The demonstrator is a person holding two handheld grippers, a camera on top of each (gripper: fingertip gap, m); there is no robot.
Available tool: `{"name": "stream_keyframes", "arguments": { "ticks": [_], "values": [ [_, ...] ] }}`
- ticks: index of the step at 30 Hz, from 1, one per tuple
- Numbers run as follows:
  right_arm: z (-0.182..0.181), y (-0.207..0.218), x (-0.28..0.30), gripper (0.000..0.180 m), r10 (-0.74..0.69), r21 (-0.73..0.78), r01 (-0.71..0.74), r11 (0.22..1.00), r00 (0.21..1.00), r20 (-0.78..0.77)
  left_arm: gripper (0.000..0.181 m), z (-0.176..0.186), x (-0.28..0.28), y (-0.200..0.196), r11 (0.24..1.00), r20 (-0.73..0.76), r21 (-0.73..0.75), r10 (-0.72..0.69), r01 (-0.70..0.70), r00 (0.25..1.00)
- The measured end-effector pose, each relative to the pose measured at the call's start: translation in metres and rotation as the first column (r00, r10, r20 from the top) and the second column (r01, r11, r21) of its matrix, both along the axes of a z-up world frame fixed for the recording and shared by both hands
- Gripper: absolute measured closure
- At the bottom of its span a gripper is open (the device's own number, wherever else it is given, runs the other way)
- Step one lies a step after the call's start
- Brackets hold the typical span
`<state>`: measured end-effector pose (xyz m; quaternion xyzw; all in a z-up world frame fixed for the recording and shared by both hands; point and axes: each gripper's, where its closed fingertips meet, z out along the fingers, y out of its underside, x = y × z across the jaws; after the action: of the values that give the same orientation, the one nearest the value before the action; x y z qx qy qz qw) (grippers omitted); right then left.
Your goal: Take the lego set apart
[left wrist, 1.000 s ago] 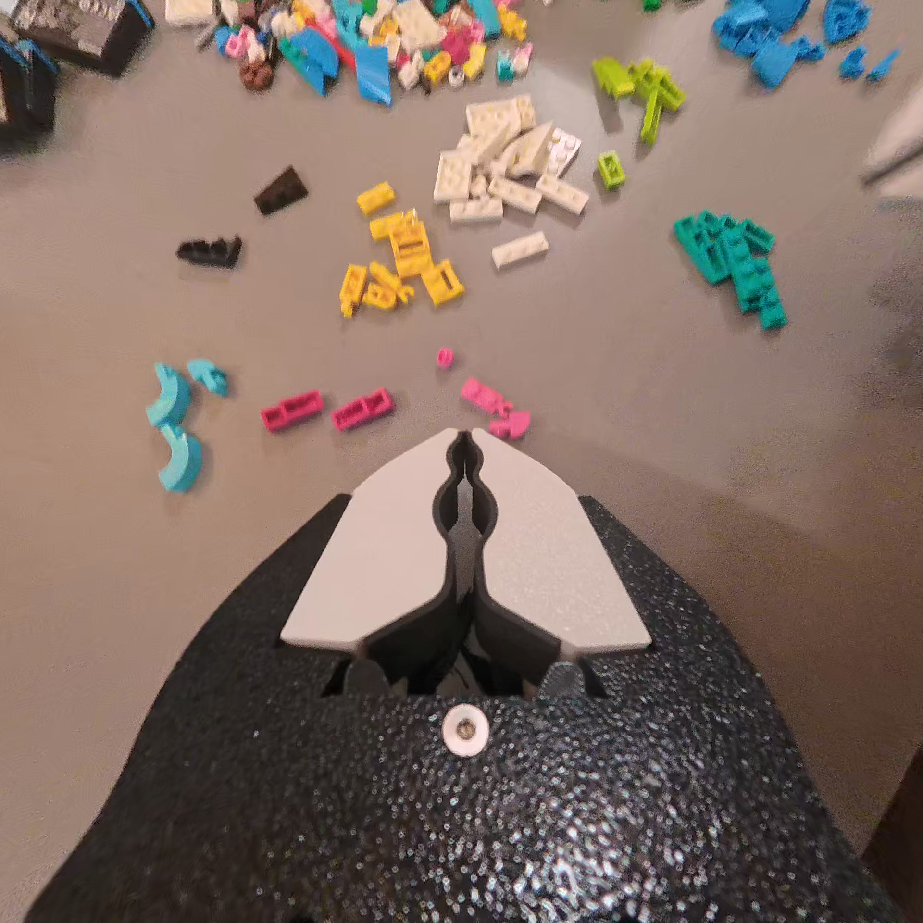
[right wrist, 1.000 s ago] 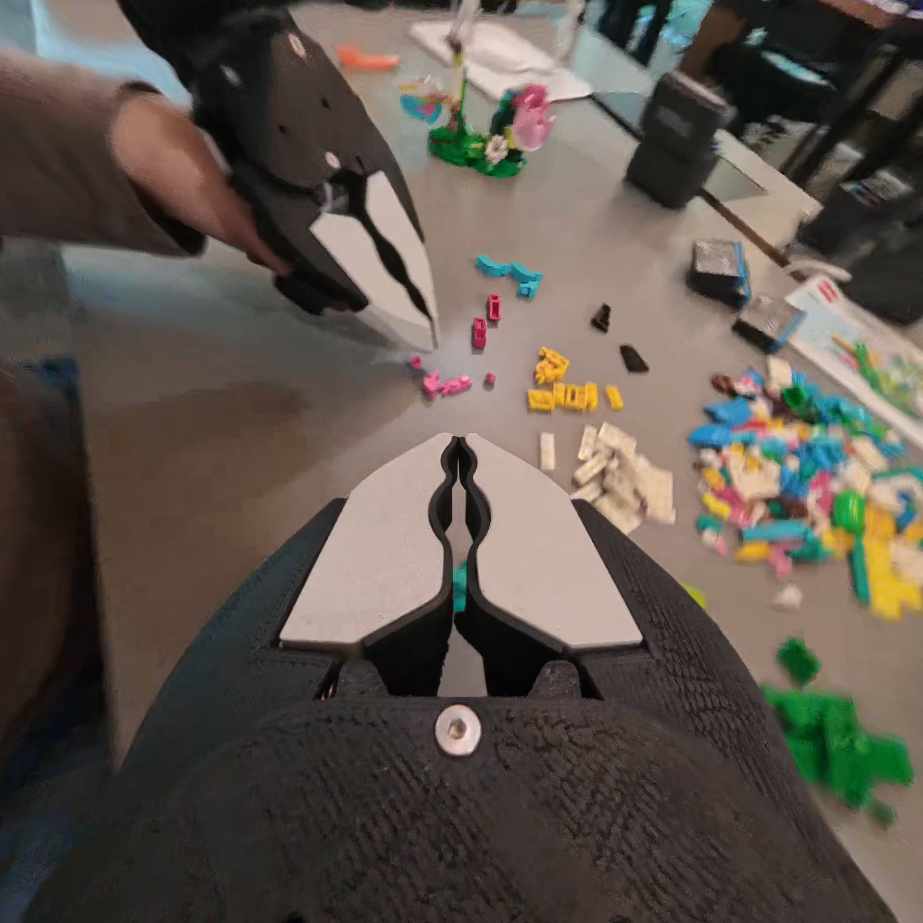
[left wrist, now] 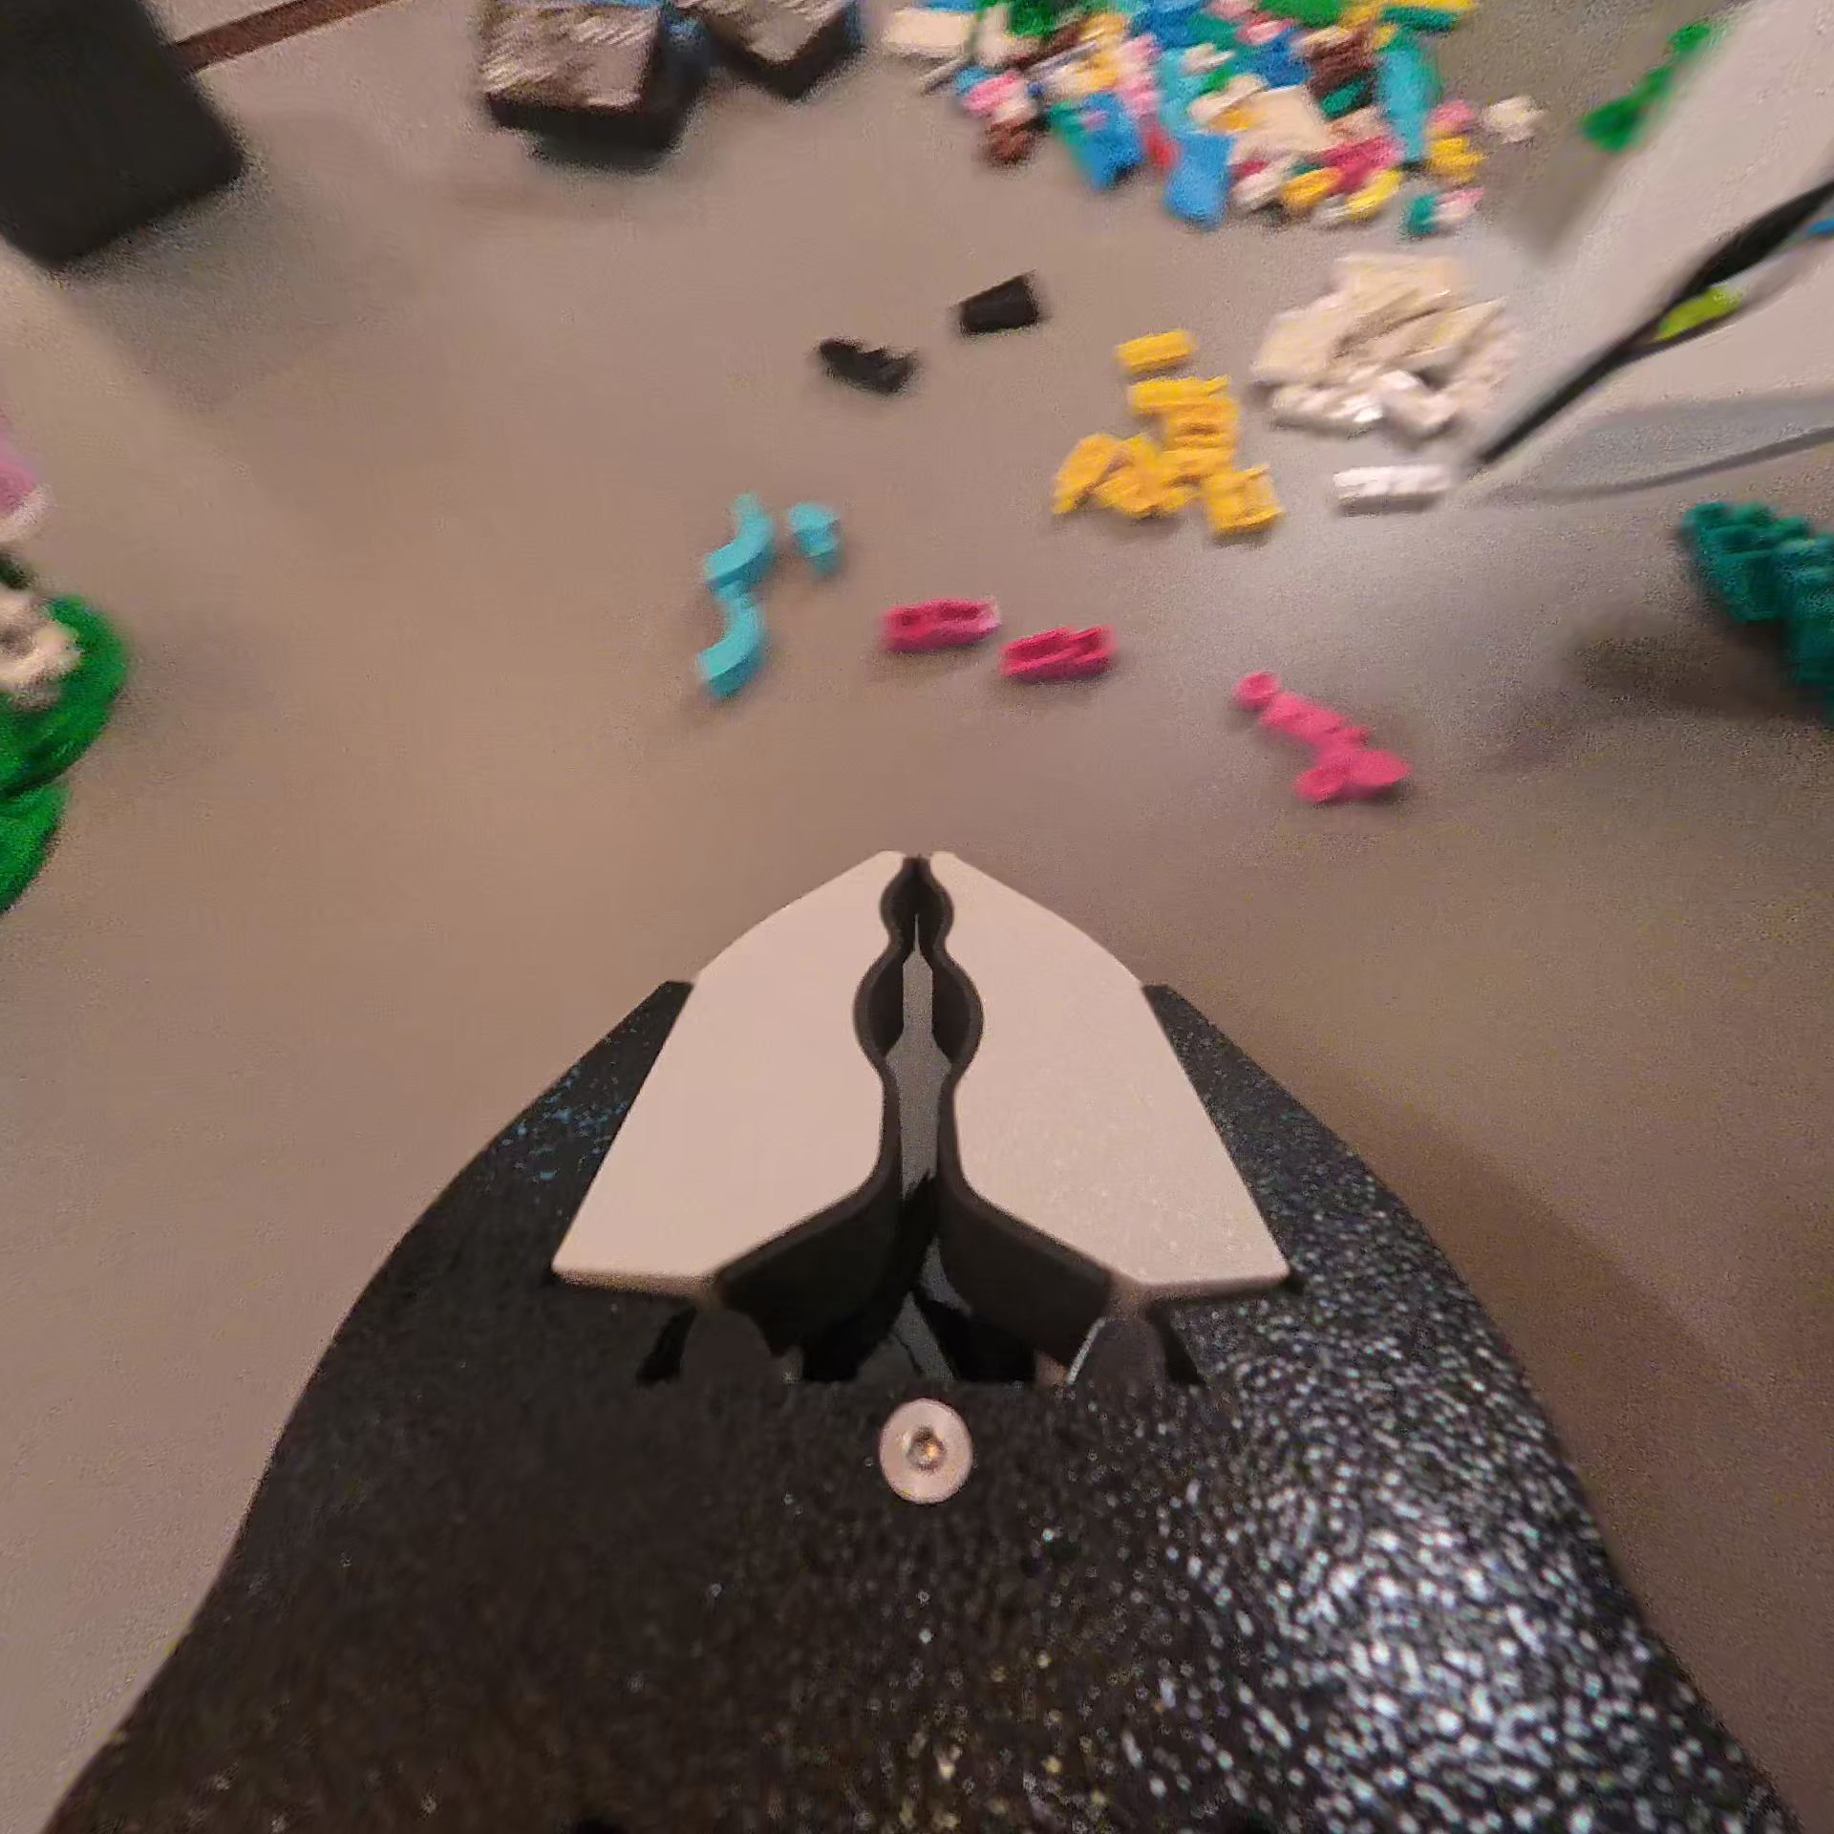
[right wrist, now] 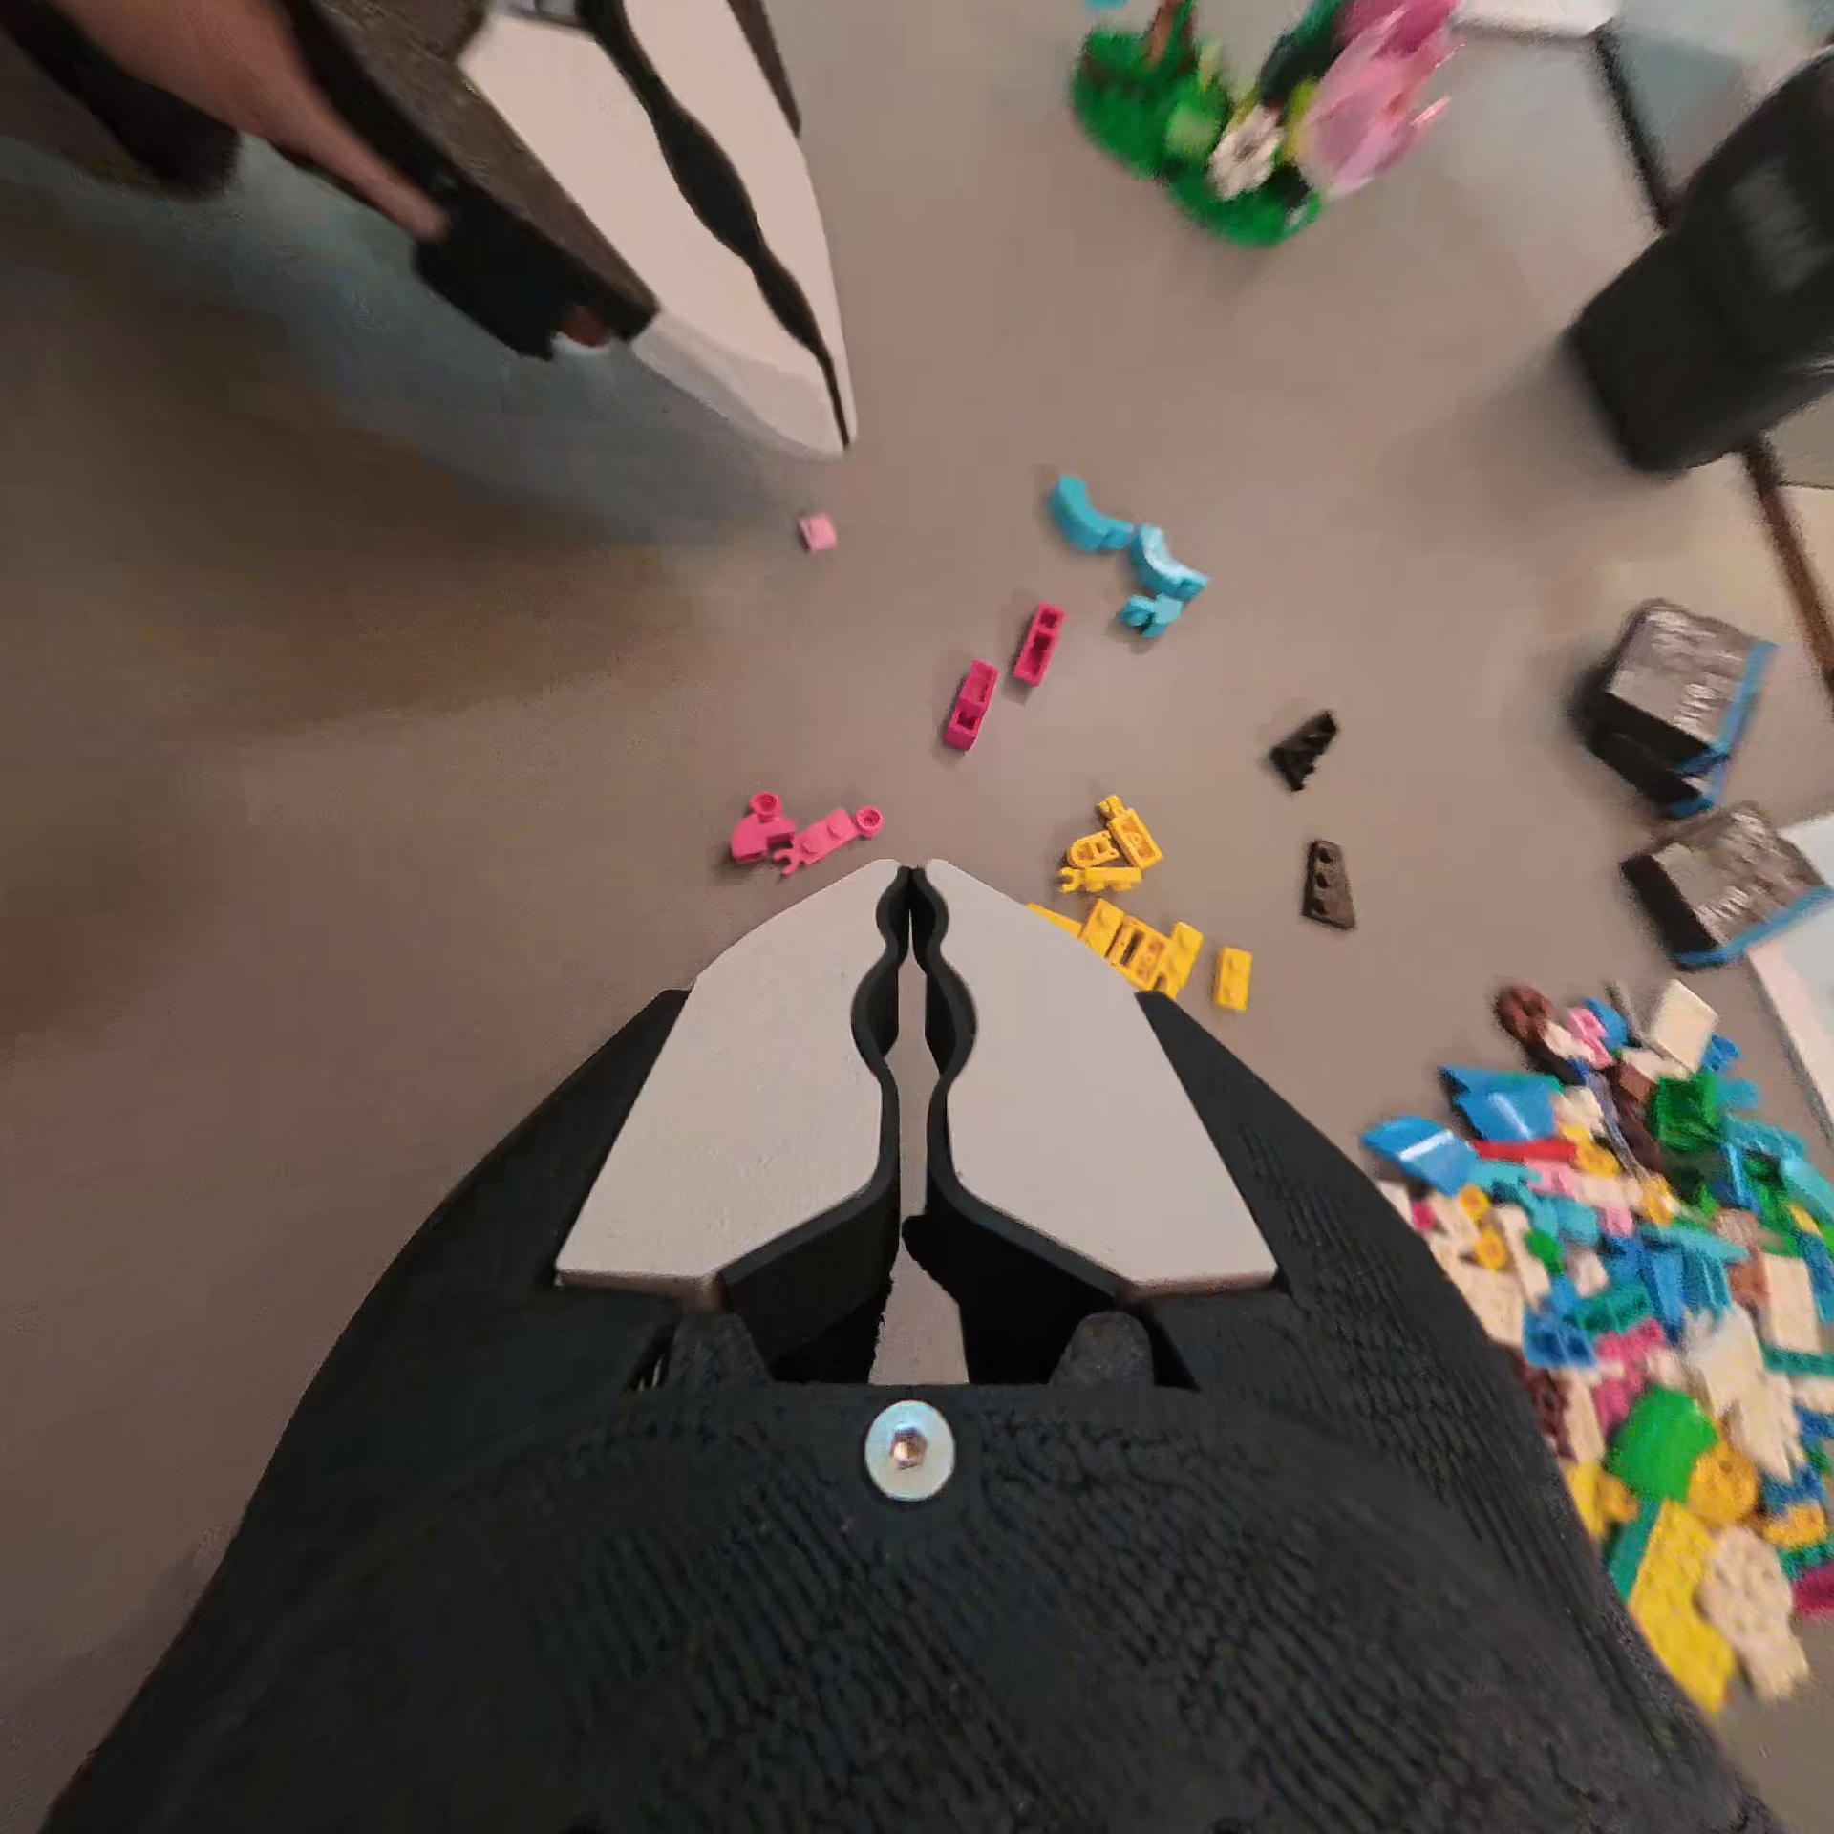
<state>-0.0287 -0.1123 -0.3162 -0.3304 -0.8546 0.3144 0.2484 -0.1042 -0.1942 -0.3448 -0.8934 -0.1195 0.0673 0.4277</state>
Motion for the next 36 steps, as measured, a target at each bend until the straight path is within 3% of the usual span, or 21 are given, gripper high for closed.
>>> {"name": "stream_keyframes", "arguments": {
  "ticks": [1, 12, 22, 27, 29, 33, 36],
  "values": [
    [0.008, 0.000, 0.007, 0.180, -0.022, -0.024, 0.021, 0.999, 0.999, -0.034, 0.181, -0.003, -0.007, -0.008, 1.000, 0.016, -0.007, 0.014, -0.014, 1.000],
    [0.014, -0.012, 0.053, 0.180, -0.182, -0.124, 0.171, 0.977, 0.980, -0.084, 0.181, -0.016, 0.008, -0.001, 0.988, 0.142, -0.012, -0.148, 0.151, 0.979],
    [0.031, -0.033, 0.030, 0.180, -0.237, -0.216, 0.204, 0.955, 0.961, -0.140, 0.181, -0.004, 0.010, 0.018, 0.973, 0.099, 0.067, -0.228, 0.222, 0.969],
    [0.039, -0.047, 0.012, 0.173, -0.305, -0.353, 0.234, 0.906, 0.939, -0.157, 0.180, 0.031, -0.033, -0.017, 0.962, 0.042, 0.247, -0.133, 0.118, 0.990],
    [0.039, -0.052, 0.003, 0.167, -0.328, -0.400, 0.241, 0.884, 0.930, -0.165, 0.154, 0.040, -0.063, -0.040, 0.957, 0.009, 0.284, -0.067, 0.062, 0.998],
    [0.039, -0.075, -0.022, 0.162, -0.299, -0.454, 0.196, 0.869, 0.940, -0.166, 0.135, 0.040, -0.138, -0.084, 0.964, -0.065, 0.245, 0.120, -0.101, 0.991],
    [0.039, -0.096, -0.053, 0.152, -0.239, -0.416, 0.150, 0.897, 0.956, -0.171, 0.128, 0.031, -0.182, -0.093, 0.978, -0.134, 0.172, 0.143, -0.120, 0.981]
  ]
}}
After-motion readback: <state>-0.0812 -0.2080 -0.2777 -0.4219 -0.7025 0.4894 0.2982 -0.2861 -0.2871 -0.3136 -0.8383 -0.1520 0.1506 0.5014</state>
